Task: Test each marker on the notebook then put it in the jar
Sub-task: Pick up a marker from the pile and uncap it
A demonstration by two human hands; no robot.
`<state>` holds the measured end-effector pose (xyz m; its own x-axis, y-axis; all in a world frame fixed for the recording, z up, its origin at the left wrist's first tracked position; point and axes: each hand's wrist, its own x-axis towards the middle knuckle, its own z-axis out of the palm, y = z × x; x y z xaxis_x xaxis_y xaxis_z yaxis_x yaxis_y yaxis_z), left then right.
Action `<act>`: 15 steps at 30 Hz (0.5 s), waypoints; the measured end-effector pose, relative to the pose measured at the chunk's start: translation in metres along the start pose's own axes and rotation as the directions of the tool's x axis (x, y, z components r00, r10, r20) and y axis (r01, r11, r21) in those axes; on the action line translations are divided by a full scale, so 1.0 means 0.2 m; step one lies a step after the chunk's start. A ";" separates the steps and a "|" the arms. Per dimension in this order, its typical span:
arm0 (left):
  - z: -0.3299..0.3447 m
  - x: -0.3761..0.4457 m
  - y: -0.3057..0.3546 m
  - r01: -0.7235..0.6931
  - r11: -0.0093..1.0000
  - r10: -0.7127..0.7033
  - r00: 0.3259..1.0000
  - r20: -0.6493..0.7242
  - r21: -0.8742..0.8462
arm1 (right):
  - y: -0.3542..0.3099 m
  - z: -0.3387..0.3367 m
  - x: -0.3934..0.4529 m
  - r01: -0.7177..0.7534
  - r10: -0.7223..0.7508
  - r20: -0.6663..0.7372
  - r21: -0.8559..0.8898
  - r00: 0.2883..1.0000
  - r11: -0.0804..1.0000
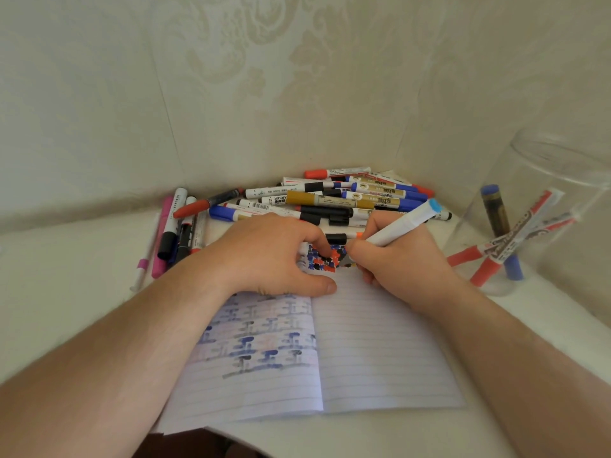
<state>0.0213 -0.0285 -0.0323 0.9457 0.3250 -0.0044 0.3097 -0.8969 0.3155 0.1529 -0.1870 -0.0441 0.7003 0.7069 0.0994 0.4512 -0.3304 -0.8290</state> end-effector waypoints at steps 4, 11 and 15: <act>0.00 0.00 0.00 0.000 1.000 0.000 1.000 0.014 0.004 | 0.00 0.00 0.00 -0.013 0.012 0.025 0.006 1.000 1.000; -0.01 0.00 0.01 0.002 1.000 -0.002 1.000 0.022 0.006 | 0.00 0.00 0.00 -0.017 0.017 -0.007 0.006 1.000 1.000; 0.00 -0.01 0.00 -0.003 1.000 0.003 1.000 0.016 0.008 | 0.00 -0.01 0.00 0.001 -0.002 0.025 0.033 1.000 0.999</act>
<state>0.0198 -0.0296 -0.0320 0.9481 0.3173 -0.0188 0.3074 -0.9005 0.3076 0.1538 -0.1884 -0.0441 0.6854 0.7230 0.0871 0.4333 -0.3088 -0.8467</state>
